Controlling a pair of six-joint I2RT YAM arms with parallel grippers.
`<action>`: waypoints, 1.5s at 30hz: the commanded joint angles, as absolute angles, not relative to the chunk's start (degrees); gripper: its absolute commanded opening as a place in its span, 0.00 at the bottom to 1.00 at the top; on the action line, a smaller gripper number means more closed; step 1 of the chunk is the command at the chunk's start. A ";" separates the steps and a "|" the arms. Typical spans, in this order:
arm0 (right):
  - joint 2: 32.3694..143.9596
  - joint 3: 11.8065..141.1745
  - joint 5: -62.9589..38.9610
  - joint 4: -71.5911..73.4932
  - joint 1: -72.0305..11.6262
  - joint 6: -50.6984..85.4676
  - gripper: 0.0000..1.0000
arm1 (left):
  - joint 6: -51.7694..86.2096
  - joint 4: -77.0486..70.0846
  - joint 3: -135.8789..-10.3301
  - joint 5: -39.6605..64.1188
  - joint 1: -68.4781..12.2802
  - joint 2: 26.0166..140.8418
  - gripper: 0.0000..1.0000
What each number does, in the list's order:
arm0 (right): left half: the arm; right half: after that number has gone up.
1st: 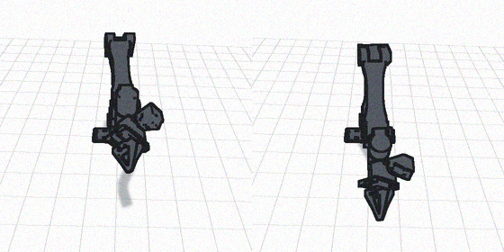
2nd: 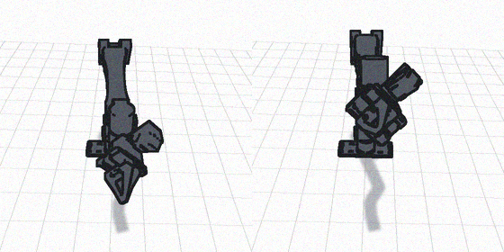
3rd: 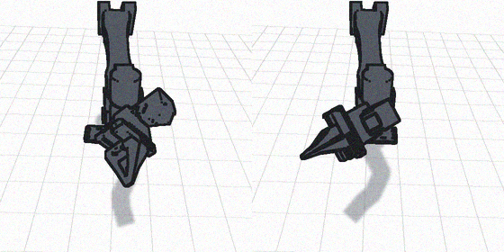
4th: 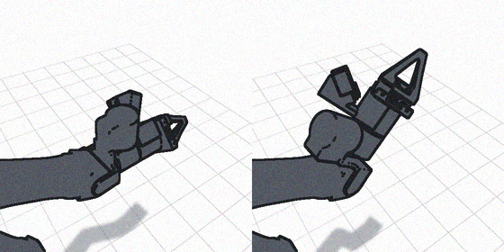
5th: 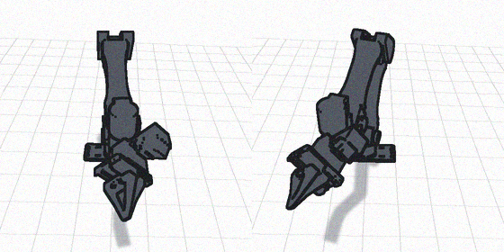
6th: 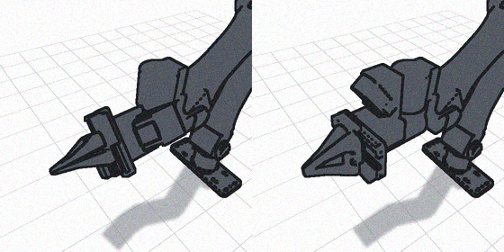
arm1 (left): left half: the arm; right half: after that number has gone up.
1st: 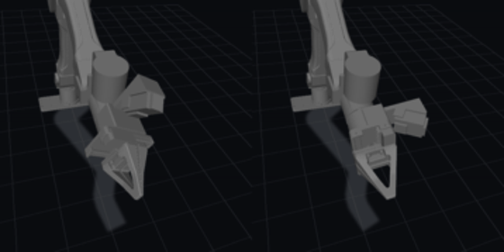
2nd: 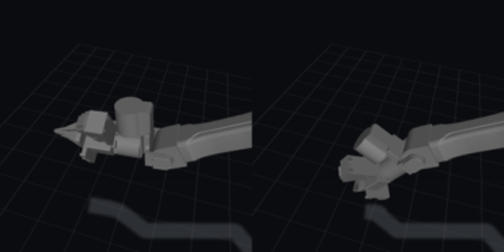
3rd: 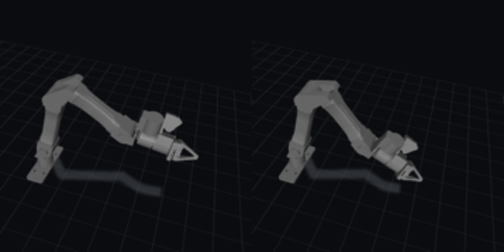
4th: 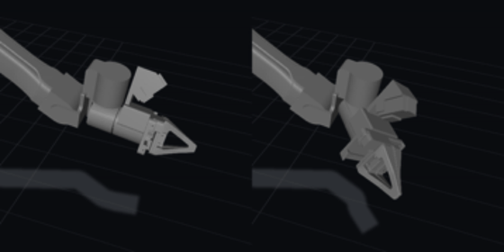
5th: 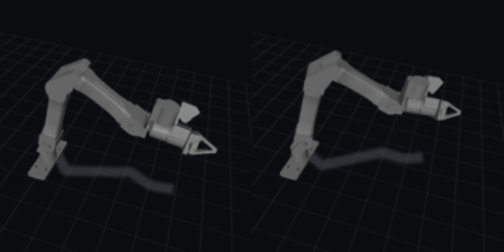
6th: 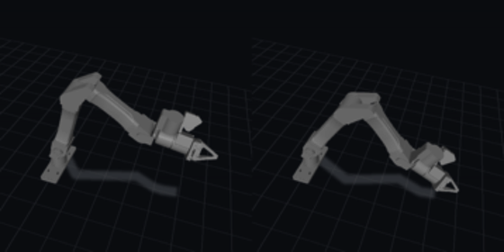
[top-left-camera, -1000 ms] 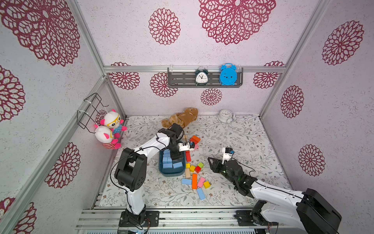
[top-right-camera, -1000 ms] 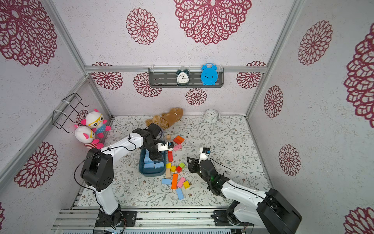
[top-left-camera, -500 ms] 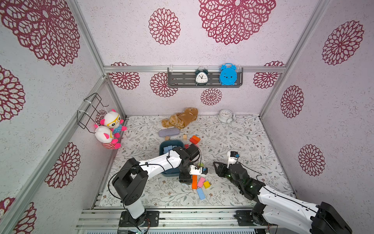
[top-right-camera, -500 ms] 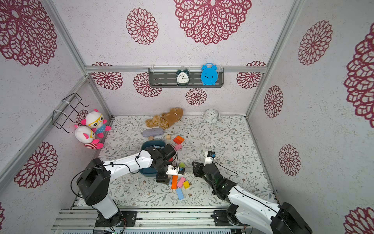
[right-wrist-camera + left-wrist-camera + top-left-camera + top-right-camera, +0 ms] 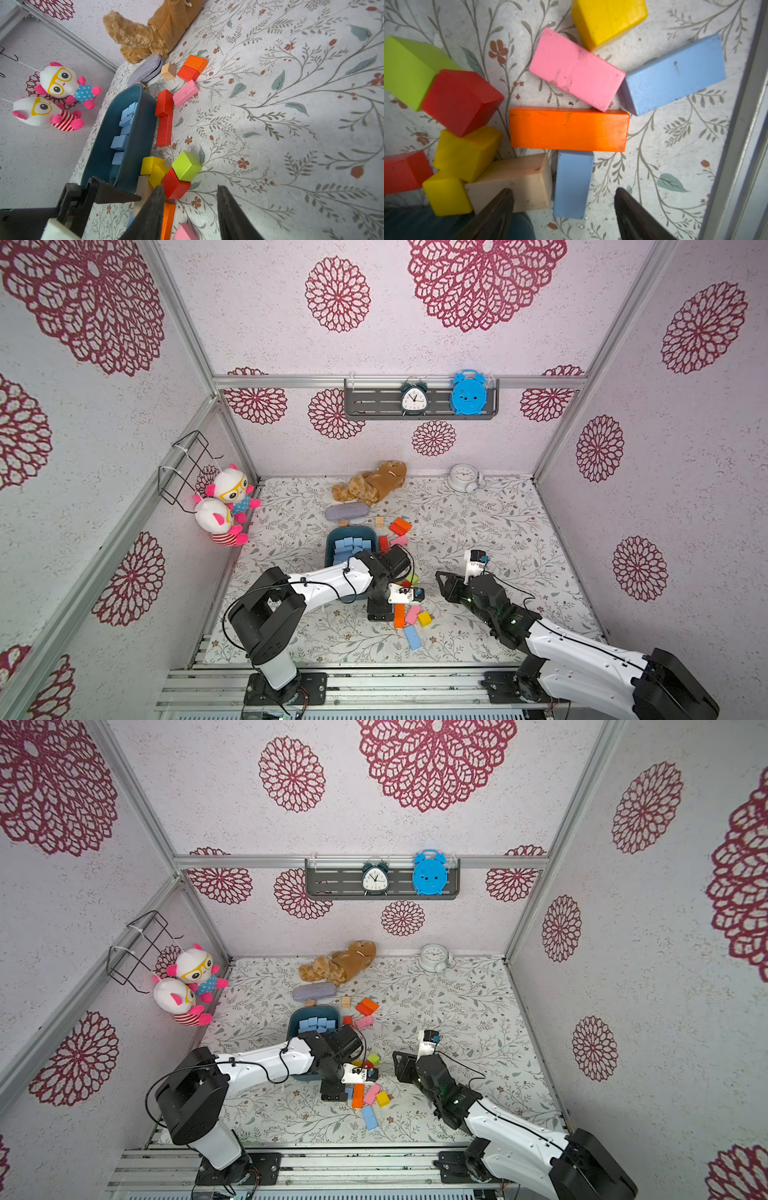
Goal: Pick out the blue building blocks
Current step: Pick up the building block from the center of the board.
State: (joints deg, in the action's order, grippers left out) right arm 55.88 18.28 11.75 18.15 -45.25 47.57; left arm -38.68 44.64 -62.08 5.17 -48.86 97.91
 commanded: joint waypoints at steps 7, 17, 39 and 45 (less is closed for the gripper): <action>52.05 16.44 12.64 19.79 -45.18 47.35 0.45 | -40.13 46.48 -63.10 9.96 -48.60 99.53 0.74; 51.20 15.61 13.00 19.92 -45.18 47.98 0.45 | -44.05 46.13 -61.79 9.37 -48.71 102.81 0.71; 53.25 15.35 12.66 22.76 -45.18 47.59 0.44 | -41.84 41.66 -59.71 3.66 -48.60 103.68 0.48; 52.74 15.44 13.08 22.41 -45.15 47.61 0.44 | -42.26 47.24 -62.64 8.99 -48.60 100.86 0.37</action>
